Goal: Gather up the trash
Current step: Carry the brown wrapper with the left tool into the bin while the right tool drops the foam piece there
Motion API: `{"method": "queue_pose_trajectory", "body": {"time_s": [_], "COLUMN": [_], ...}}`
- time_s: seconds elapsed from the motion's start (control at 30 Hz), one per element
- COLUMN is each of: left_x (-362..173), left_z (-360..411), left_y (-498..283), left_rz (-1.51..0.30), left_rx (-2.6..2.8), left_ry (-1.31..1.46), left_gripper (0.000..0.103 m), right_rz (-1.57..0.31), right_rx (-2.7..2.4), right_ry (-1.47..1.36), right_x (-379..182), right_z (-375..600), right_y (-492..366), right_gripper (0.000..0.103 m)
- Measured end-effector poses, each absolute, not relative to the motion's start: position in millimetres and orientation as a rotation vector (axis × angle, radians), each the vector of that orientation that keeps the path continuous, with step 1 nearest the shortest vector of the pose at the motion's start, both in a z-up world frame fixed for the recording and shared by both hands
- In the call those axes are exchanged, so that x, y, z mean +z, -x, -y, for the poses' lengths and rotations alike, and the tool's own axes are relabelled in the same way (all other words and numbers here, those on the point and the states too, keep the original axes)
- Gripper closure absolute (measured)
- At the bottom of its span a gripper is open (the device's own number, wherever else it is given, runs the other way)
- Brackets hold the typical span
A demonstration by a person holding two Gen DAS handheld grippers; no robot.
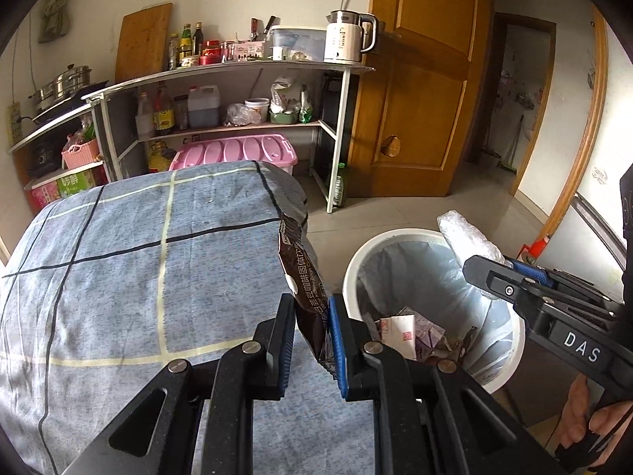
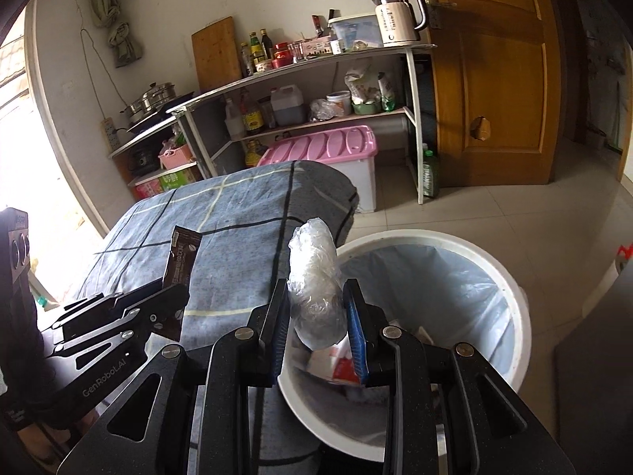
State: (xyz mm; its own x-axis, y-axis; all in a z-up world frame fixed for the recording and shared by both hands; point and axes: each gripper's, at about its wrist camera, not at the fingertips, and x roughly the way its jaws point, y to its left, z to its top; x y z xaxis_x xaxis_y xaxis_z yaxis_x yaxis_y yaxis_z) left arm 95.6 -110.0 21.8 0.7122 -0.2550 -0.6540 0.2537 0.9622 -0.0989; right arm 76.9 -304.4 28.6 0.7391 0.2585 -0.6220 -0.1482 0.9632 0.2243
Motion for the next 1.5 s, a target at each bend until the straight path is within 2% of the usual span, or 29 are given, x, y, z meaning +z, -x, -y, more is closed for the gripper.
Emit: {"method": "queue_pose_trajectory", "body": {"time_s": [0.37,0.83,0.9,0.97,1.1,1.43,1.5], "left_x": [-2,-27,-26,-26,-27,-1,5], "left_z": [174,209,212,212,209,183,177], "left_y": [-107,-115,-116,-115,-117,-95,-86], "left_rz": [-0.817,-0.872,-0.868,-0.869,-0.882,-0.782,-0.756], "left_rx": [-0.404,-0.408,-0.412,-0.419,-0.413,-0.353,-0.337], "left_ry": [-0.026,-0.077,-0.084,-0.078,-0.064,-0.062,-0.072], "left_gripper": [0.085,0.084,0.072,0.064,0.063,0.062,0.055], "right_rz": [-0.793,-0.91,-0.916,-0.915,-0.902,-0.809,-0.774], "right_rx": [0.082,0.023,0.015,0.012,0.008,-0.003,-0.002], "right_ry": [-0.156,-0.175,-0.173,-0.179,-0.187,-0.16,-0.168], "right_x": [5,-36,-39,-40,-39,-16,-11], "right_z": [360,390,391,392,391,375,370], "right_y": [-78,-92,-93,-92,-88,-59,-48], "right_gripper": [0.075,0.073,0.065,0.051,0.05,0.05,0.05]}}
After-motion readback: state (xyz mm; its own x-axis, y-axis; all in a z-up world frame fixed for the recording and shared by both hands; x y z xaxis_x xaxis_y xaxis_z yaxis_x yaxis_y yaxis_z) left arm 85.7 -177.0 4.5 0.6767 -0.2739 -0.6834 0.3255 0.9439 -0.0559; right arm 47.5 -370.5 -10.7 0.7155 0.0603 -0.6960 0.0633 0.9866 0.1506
